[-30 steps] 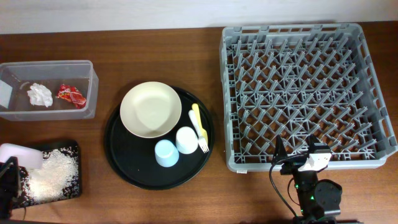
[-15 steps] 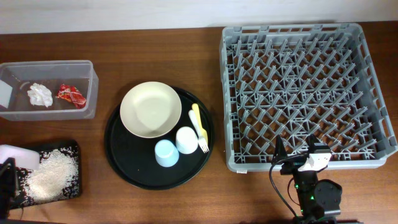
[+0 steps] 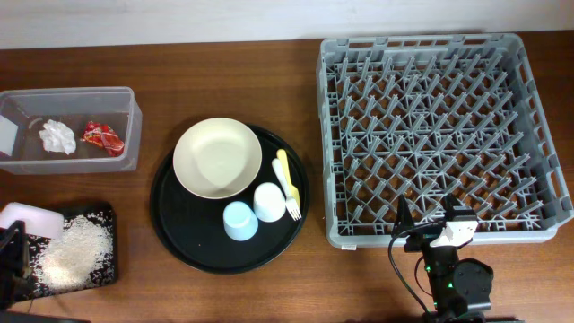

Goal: Sort waste into correct bins and load items into the dishwasher rack
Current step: 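Carry the empty pink bowl back and set it on the beige plate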

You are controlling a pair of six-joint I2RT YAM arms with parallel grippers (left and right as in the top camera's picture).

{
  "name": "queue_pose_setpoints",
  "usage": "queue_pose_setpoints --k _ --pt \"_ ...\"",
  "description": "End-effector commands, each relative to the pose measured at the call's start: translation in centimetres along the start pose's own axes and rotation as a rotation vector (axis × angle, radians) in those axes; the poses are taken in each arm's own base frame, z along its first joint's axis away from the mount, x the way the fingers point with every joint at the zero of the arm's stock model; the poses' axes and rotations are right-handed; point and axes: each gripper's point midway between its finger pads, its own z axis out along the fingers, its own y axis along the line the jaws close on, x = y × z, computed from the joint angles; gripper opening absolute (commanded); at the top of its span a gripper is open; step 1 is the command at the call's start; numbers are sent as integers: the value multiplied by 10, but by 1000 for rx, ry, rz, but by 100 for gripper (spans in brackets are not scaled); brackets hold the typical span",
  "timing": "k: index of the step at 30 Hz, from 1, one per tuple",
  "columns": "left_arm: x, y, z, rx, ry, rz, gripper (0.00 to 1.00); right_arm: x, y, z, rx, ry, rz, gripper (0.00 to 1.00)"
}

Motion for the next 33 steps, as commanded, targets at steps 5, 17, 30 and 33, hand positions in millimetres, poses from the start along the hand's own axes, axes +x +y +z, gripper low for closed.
queue_pose_setpoints --k 5,17,30,33 --pt "-8 16 17 -199 -5 -254 1 3 -4 0 19 5 7 98" --pt "28 -146 83 -307 76 176 0 3 -4 0 19 5 7 98" --pt "172 -99 87 -847 501 651 0 2 -4 0 19 4 7 98" --pt "211 -87 84 -880 664 701 1 3 -4 0 19 5 7 98"
